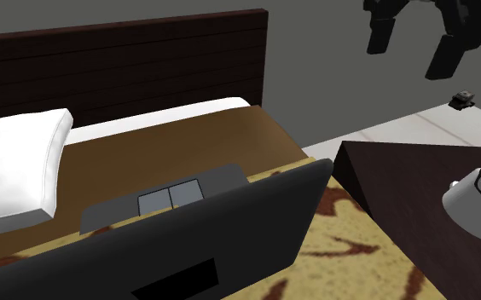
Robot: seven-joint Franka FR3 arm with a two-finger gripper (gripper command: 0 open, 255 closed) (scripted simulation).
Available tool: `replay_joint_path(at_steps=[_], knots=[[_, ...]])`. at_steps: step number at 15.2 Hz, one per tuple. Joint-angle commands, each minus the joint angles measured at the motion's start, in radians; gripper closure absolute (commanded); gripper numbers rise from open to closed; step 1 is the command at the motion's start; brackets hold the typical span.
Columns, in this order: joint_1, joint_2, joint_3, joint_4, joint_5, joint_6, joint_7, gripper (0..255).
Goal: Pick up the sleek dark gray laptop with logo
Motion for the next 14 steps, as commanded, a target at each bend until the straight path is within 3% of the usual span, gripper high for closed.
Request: replay_joint_path(at_steps=[1,14], knots=[[0.012,0.085,0.015,0.048,0.007,0.044,-0.001,0],[0.078,0.551,0.093,0.454,-0.009,0.146,0.003,0]])
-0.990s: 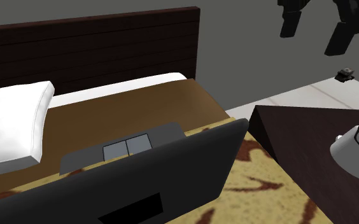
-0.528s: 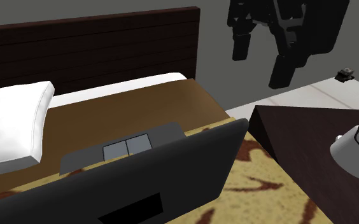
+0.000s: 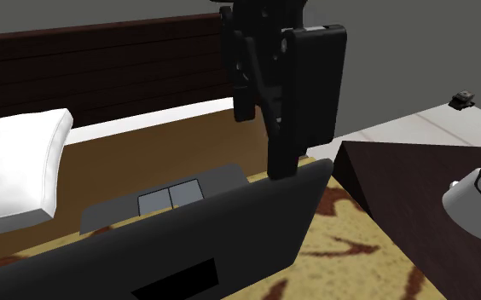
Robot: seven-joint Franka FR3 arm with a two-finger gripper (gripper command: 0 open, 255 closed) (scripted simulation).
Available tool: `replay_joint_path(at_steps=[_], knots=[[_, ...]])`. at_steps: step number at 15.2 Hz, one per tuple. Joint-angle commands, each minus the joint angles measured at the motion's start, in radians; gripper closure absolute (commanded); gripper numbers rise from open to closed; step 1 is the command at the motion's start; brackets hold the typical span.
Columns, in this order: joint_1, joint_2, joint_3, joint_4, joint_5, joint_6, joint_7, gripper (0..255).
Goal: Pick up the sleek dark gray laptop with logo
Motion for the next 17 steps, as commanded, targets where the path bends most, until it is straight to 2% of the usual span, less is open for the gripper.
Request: replay_joint_path(at_steps=[1,8,9,17], knots=[[0.012,0.082,0.012,0.092,-0.011,-0.003,0.006,0],[0.064,0.354,0.041,0.425,-0.057,-0.044,0.020,0],[0.067,0.367,0.041,0.442,-0.060,-0.047,0.020,0],[0.066,0.379,0.040,0.358,-0.059,0.049,0.013,0]])
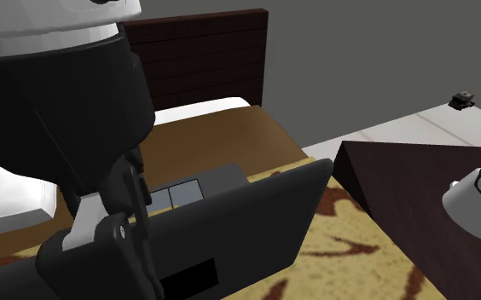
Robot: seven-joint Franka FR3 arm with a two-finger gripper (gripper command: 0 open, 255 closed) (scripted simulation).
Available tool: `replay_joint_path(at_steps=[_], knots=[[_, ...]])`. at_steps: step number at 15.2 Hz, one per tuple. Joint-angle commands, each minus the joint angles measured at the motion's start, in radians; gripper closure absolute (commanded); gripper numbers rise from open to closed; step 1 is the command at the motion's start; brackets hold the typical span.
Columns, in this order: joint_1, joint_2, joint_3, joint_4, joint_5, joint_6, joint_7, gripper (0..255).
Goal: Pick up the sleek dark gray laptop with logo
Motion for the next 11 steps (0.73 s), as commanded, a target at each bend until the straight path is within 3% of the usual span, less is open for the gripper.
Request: replay_joint_path(at_steps=[1,2,11], knots=[[0.001,0.003,0.000,-0.005,0.000,0.008,0.000,0],[0.000,0.002,0.000,-0.005,0.000,0.008,0.000,255],[0.001,0.003,0.000,-0.005,0.000,0.008,0.000,255]])
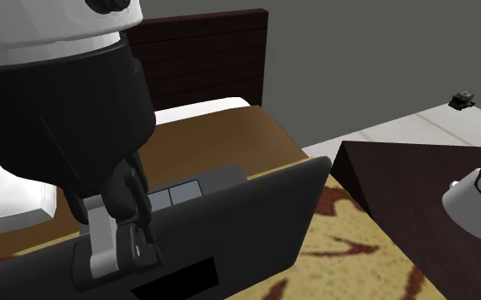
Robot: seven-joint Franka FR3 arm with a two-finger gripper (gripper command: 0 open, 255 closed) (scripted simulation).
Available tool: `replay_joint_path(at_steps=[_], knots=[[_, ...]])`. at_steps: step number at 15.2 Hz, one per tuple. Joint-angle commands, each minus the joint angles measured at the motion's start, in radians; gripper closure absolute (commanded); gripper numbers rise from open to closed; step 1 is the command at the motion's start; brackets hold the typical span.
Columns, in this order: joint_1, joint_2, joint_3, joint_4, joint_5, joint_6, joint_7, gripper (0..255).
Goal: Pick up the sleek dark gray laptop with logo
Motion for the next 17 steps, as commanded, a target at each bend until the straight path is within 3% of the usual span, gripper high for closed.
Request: replay_joint_path(at_steps=[1,17], knots=[[0.001,-0.001,0.001,0.011,0.001,-0.013,0.001,255],[0.004,-0.010,0.003,0.188,-0.001,-0.198,0.017,255]])
